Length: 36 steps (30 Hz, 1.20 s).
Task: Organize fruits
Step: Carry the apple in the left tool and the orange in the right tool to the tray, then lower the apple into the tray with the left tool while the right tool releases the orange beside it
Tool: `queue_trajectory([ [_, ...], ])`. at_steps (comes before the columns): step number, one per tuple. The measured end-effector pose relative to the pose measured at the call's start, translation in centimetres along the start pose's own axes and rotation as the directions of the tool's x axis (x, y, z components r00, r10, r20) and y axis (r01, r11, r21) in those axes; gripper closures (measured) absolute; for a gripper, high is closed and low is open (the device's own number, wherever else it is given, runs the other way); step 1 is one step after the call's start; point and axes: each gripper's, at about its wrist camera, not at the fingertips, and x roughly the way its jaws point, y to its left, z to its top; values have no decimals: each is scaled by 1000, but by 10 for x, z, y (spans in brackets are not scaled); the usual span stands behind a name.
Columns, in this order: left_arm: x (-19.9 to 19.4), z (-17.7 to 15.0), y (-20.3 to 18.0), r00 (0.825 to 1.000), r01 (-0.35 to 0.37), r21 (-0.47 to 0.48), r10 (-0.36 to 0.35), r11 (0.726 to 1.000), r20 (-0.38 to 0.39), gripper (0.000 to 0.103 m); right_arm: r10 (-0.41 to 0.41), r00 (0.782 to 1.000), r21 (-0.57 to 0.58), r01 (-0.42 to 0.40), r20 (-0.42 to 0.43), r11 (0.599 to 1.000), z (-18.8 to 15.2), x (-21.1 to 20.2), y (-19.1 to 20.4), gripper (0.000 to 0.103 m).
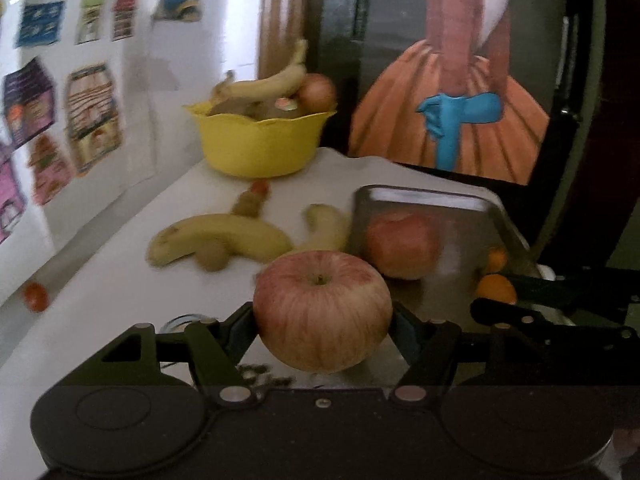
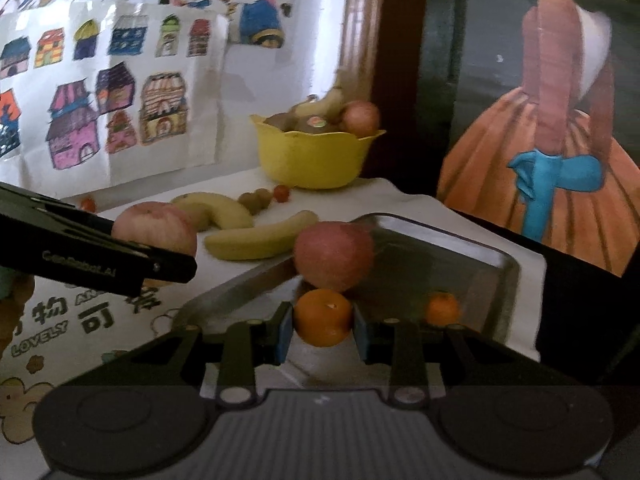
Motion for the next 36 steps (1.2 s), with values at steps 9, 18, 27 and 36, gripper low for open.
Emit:
queue_trajectory([
  [9,23,4,-40,997,79,49,-78,996,-22,32,-66,998,19,66,-19,998,-9,-2,-26,68],
  [18,48,5,-50,995,79,56,-76,995,-58,32,-92,994,51,95,-51,994,-17,9,-40,68],
  [27,56,2,-52,994,82,64,-77,995,-82,31,-91,994,67,95,-55,993,-20,14,-41,66],
  [36,45,5,-52,996,76,71,-72,995,-59,25,-102,994,69,104,-42,992,-21,5,-42,51],
])
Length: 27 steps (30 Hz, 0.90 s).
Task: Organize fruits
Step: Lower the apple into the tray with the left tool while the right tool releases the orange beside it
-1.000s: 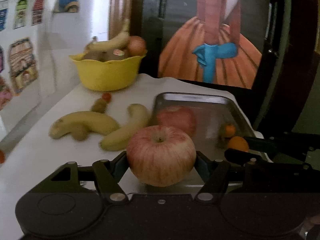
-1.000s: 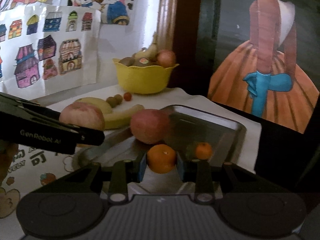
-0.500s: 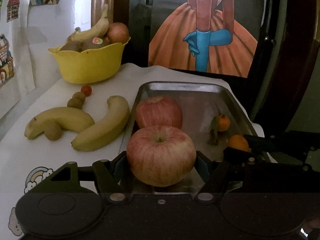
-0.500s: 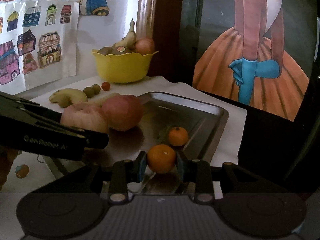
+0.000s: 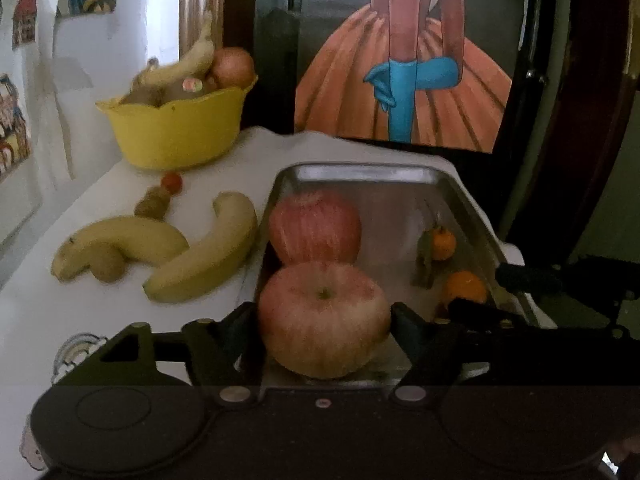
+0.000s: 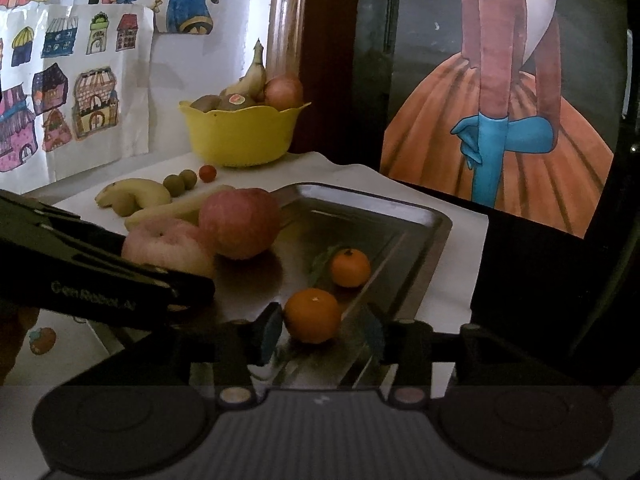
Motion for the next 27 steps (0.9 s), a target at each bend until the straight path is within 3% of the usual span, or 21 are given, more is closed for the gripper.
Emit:
queue_trajectory([
  [5,-15,5,0,999,-8,-9,8,1000,37,16,-12,1000,9,12,20,1000,0,-11,-2,38],
  [10,-33,7,5,996,-25,-36,28,999,82,1,-24,998,17,23,58,1000,3,-29,0,15],
  [13,-46,6,11,994,-40,-51,45,998,101,1,-28,996,21,27,84,999,6,-42,3,4],
  [27,-111,-20,51,979,-124,-121,141,985,145,1,-29,990,43,23,137,999,10,-96,36,0],
])
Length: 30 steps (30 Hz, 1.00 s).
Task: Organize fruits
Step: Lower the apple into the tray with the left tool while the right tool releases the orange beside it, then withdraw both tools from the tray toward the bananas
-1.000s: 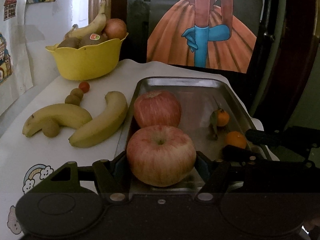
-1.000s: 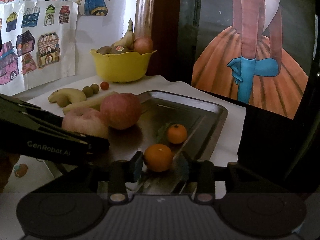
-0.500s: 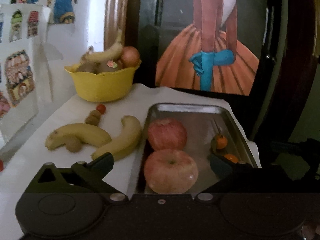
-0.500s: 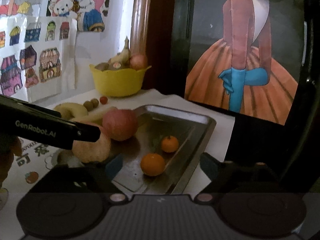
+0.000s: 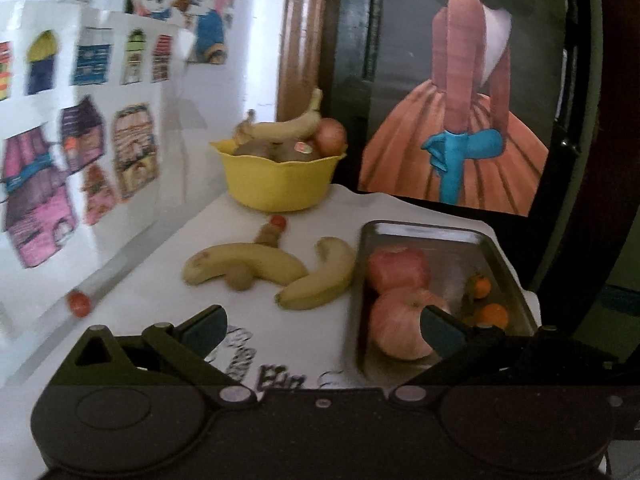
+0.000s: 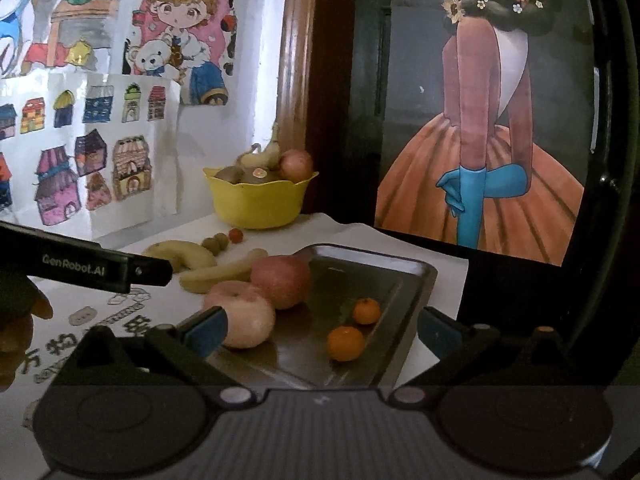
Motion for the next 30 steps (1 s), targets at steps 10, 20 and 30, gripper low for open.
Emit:
queue_trajectory([
  [10,-43,-21,44,997,-73,-20,73,997,4,1,-2,999,17,2,-44,1000,-5,-33,41,0],
  [20,-74,-34,94,989,-149,-36,149,988,4,1,32,995,-20,-34,-95,999,-2,-48,93,0],
  [30,-80,-36,139,972,-235,-52,235,971,-4,1,110,991,-76,-116,-70,990,19,-40,143,0],
])
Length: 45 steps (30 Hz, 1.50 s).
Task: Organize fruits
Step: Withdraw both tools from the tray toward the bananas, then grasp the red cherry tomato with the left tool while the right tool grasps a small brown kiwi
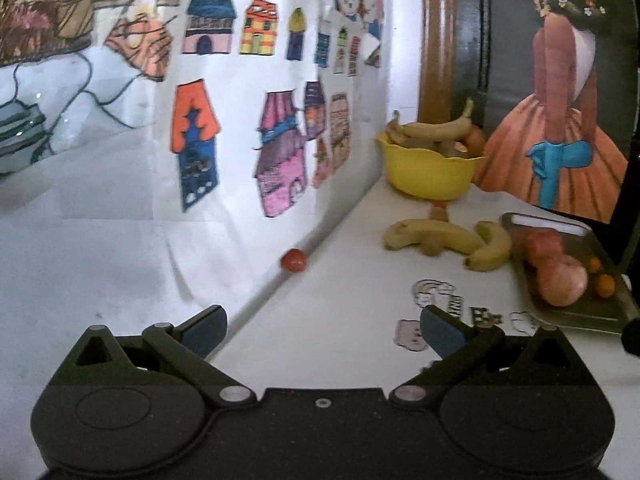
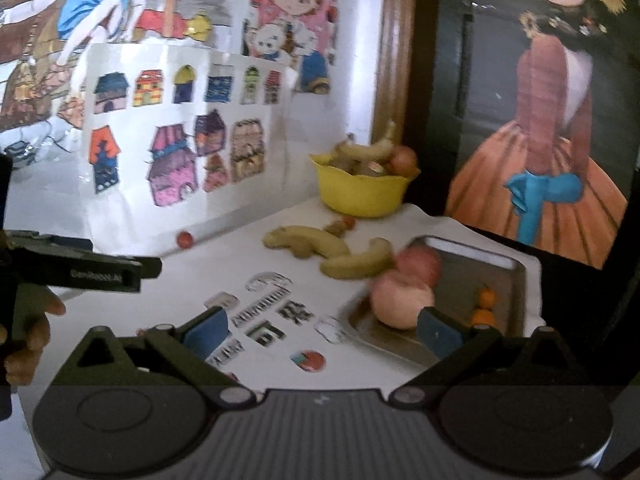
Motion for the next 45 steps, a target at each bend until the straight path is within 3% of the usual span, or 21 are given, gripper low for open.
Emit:
queue_trajectory([
  [13,48,12,-2,999,-33,24,34,999,-33,1,135,989,-141,-126,52,982,40,71,11,0],
  [20,75,15,-10,999,-41,7,41,999,-34,1,193,981,-188,-188,6,964,55,130,1,0],
  [26,94,16,-18,998,-57,26,57,998,-18,1,256,966,-139,-260,-47,956,57,181,-16,2],
  [36,125,23,-26,996,-75,60,77,995,-44,12,297,949,-87,-306,-106,948,51,228,-28,18],
  [45,150,27,-29,984,-155,16,156,988,-89,34,302,939,-48,-313,-163,949,50,254,-27,37],
])
